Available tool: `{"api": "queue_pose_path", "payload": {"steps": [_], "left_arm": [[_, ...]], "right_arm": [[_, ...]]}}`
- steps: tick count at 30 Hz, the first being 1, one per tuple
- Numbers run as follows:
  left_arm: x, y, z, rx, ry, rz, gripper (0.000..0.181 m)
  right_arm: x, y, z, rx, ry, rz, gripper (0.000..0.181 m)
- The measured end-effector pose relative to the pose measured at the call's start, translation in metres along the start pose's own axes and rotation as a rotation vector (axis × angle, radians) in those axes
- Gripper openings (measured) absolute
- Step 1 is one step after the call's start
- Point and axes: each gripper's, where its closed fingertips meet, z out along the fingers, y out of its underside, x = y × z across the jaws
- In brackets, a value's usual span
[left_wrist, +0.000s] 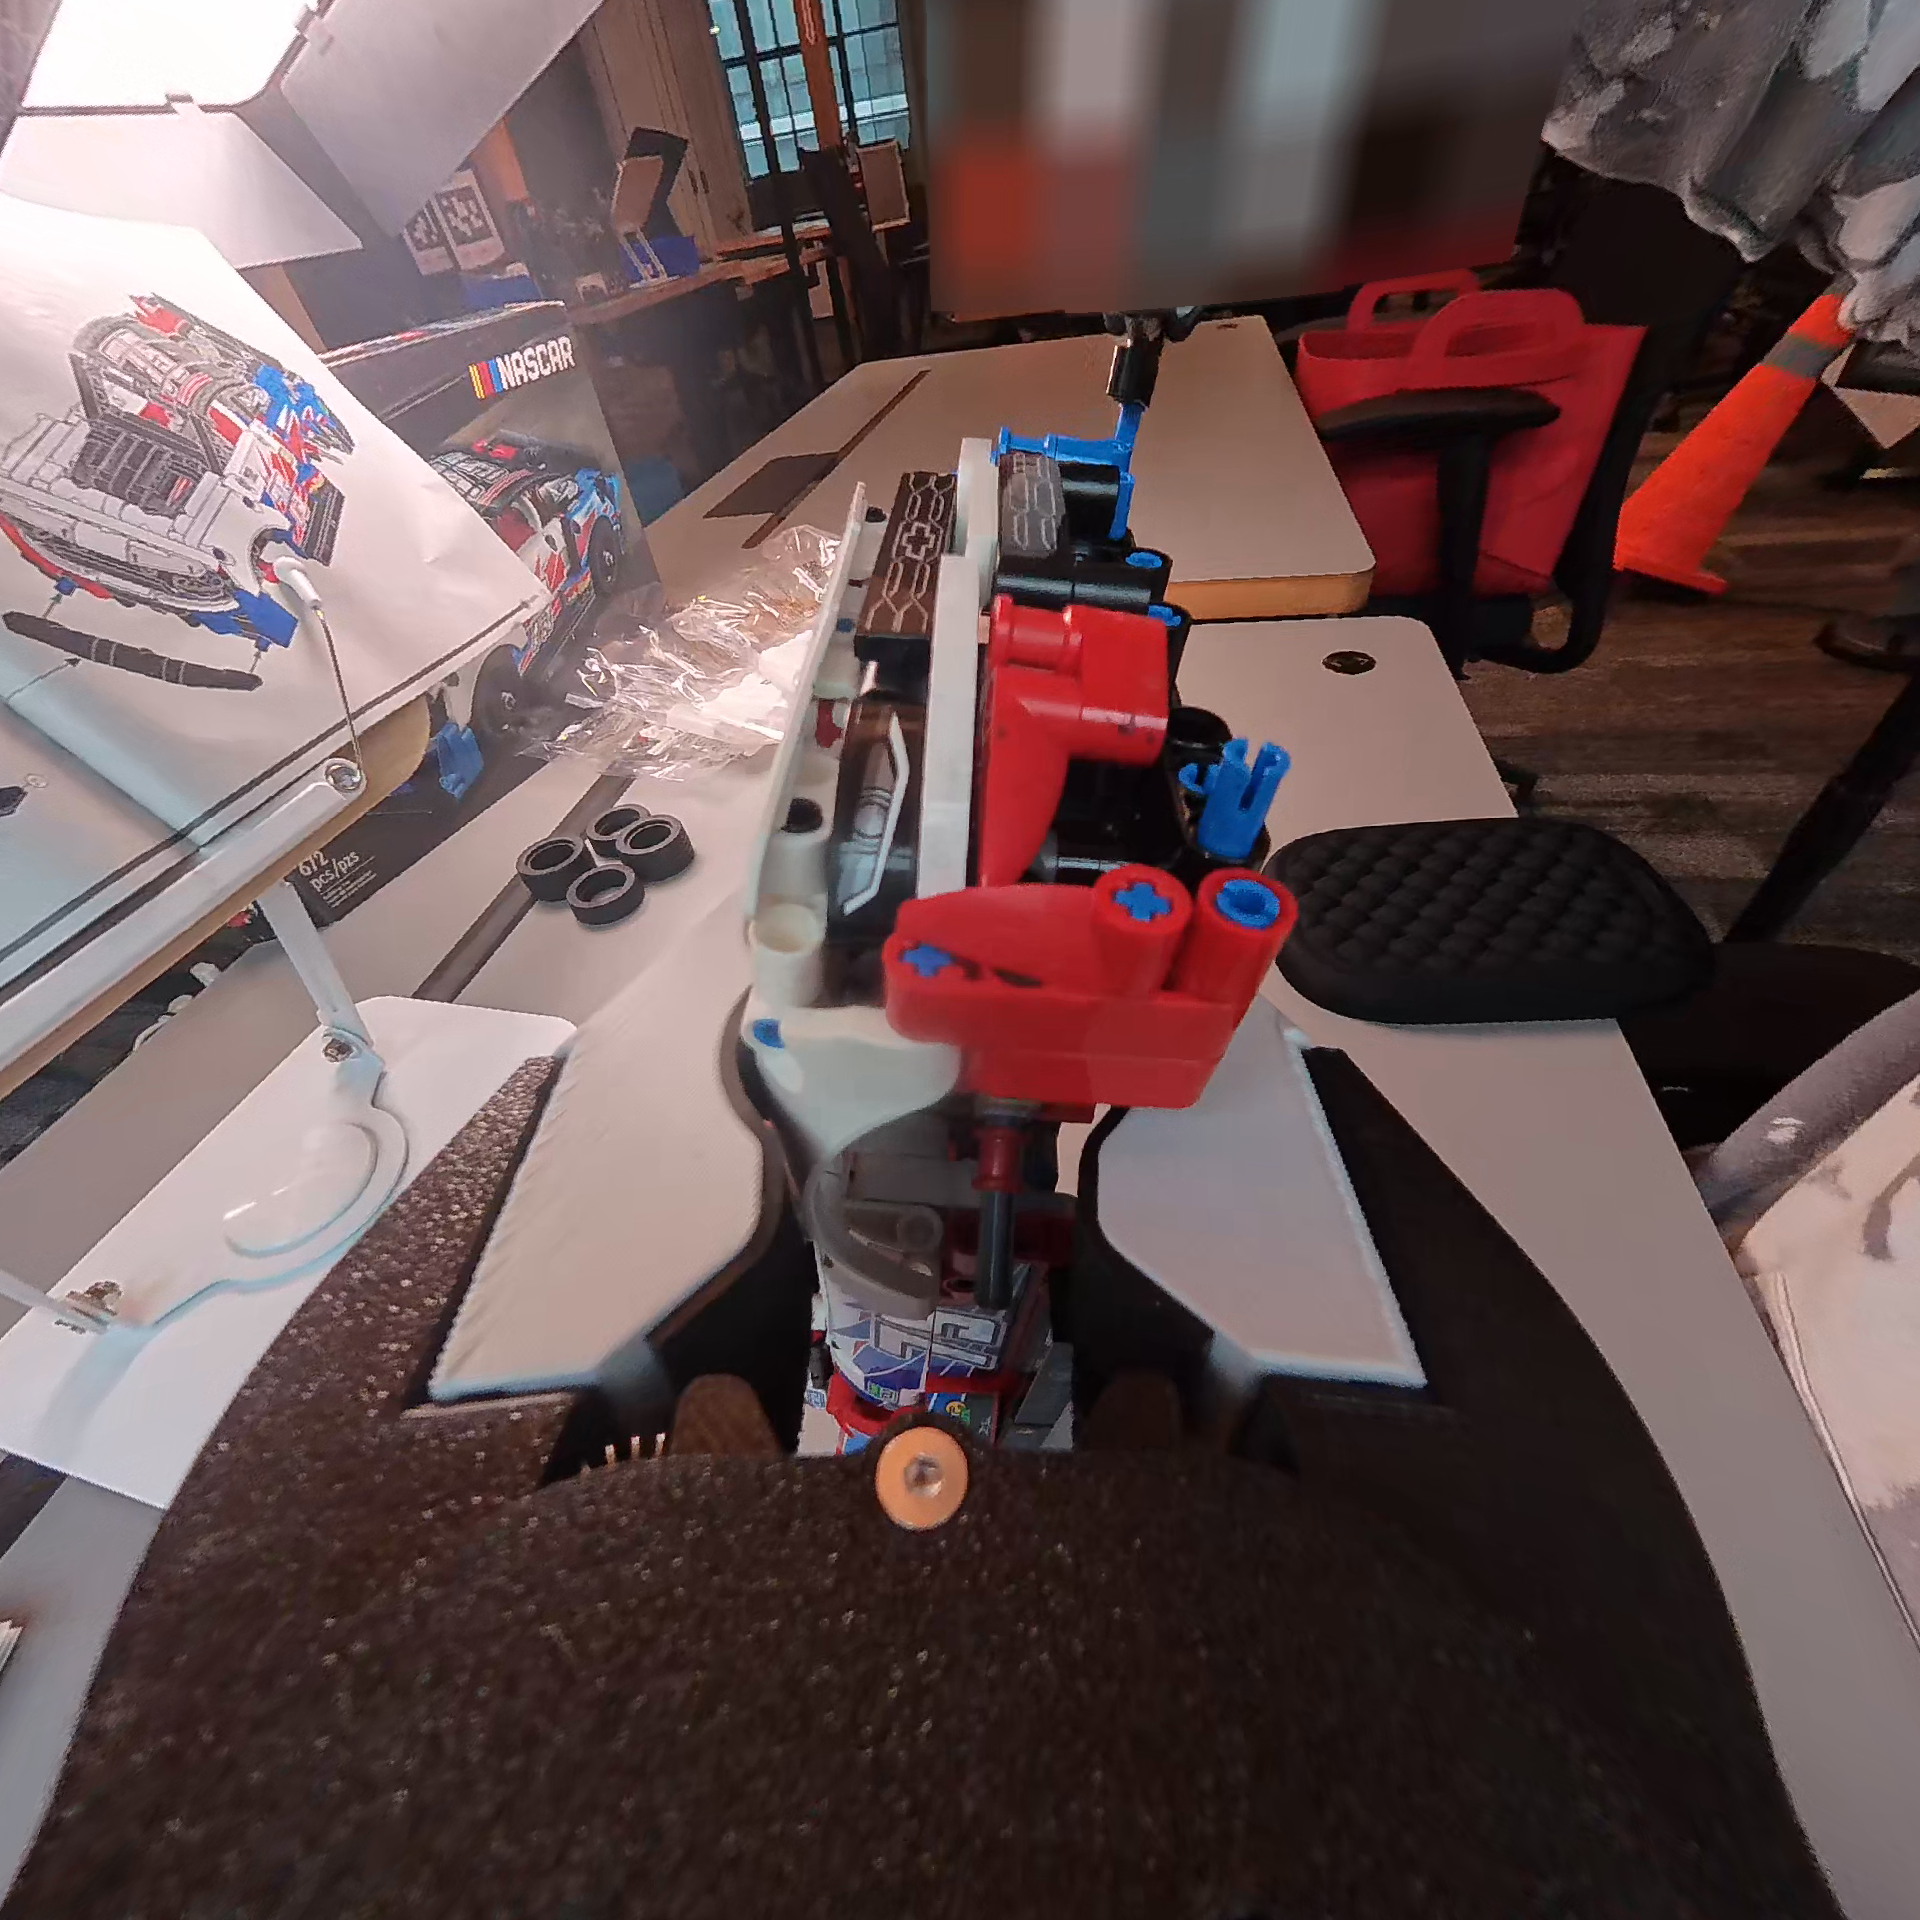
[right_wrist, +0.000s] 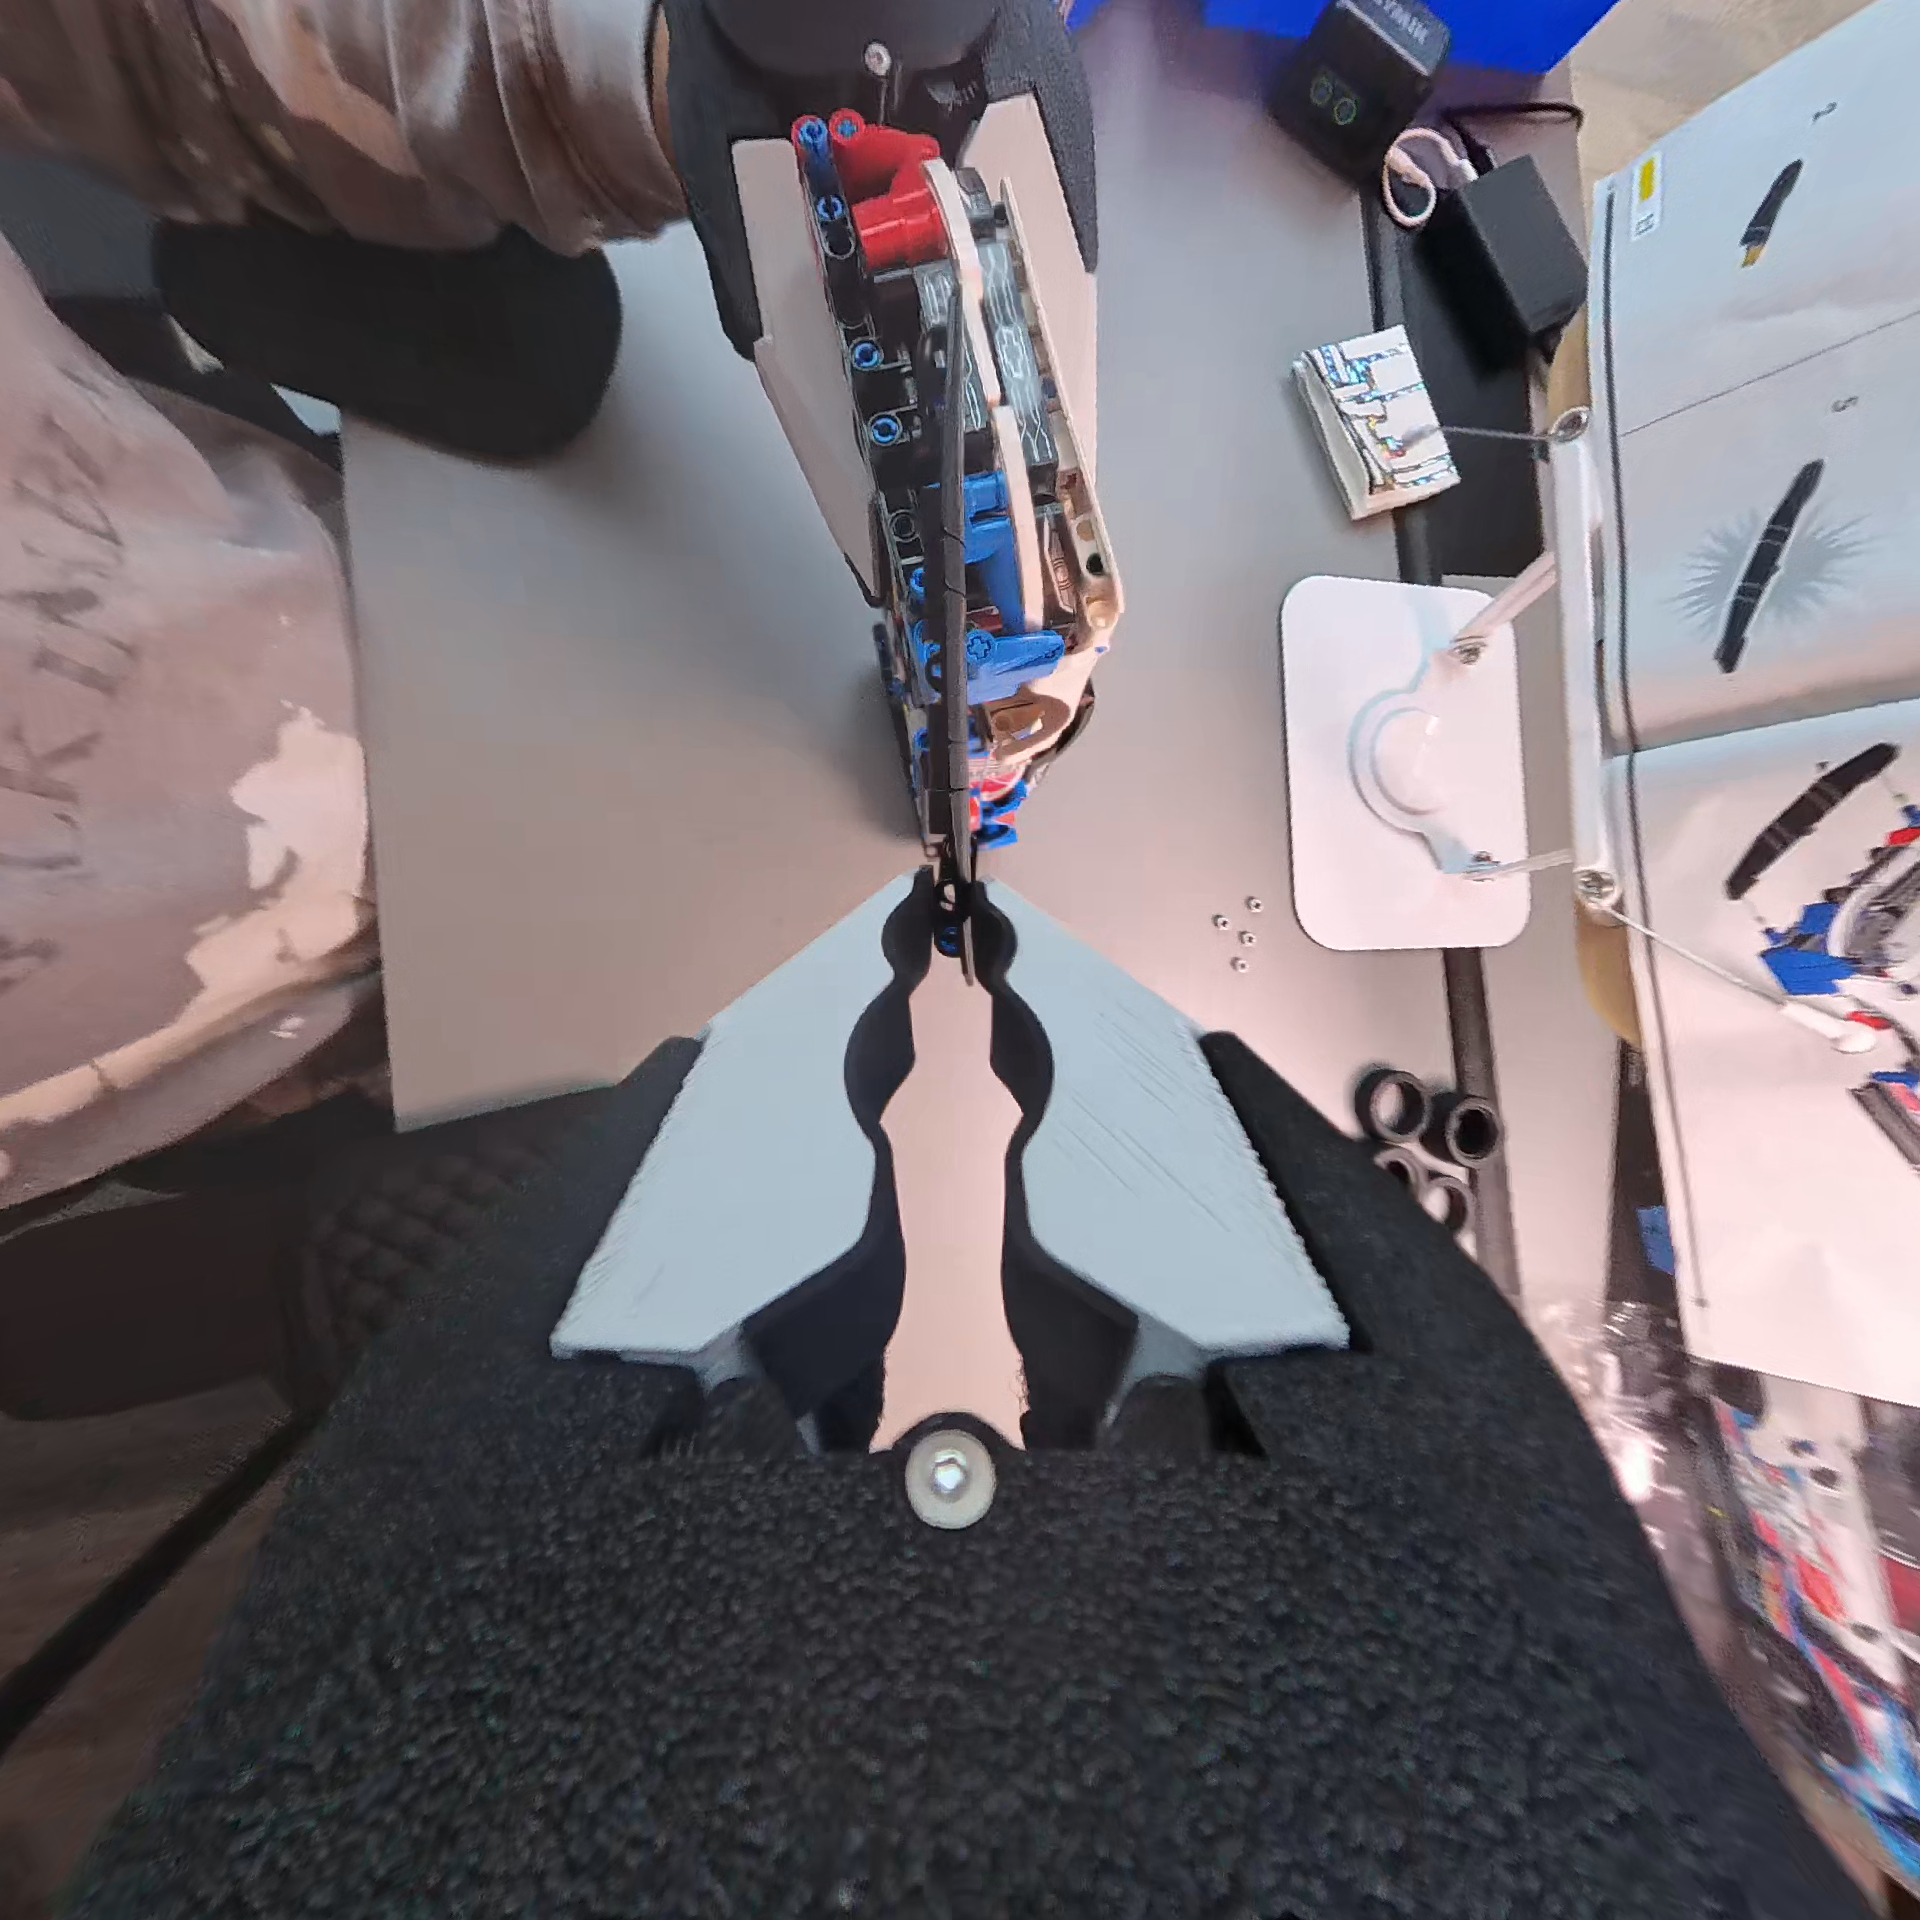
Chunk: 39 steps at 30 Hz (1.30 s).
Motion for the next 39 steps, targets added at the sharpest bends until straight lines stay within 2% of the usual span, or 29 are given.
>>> {"api": "queue_pose_path", "payload": {"steps": [14, 28, 39], "left_arm": [[0.000, 0.001, 0.002, 0.014, 0.021, -0.040, 0.055], [-0.006, 0.002, -0.001, 0.038, 0.009, -0.010, 0.054], [0.009, 0.001, 0.002, 0.076, 0.056, 0.145, 0.053]], "right_arm": [[-0.018, 0.020, 0.022, 0.269, -0.310, 0.328, 0.005], [-0.013, 0.033, 0.015, 0.358, -0.274, 0.354, 0.005], [-0.010, 0.045, 0.001, 0.501, -0.250, 0.424, 0.005]]}}
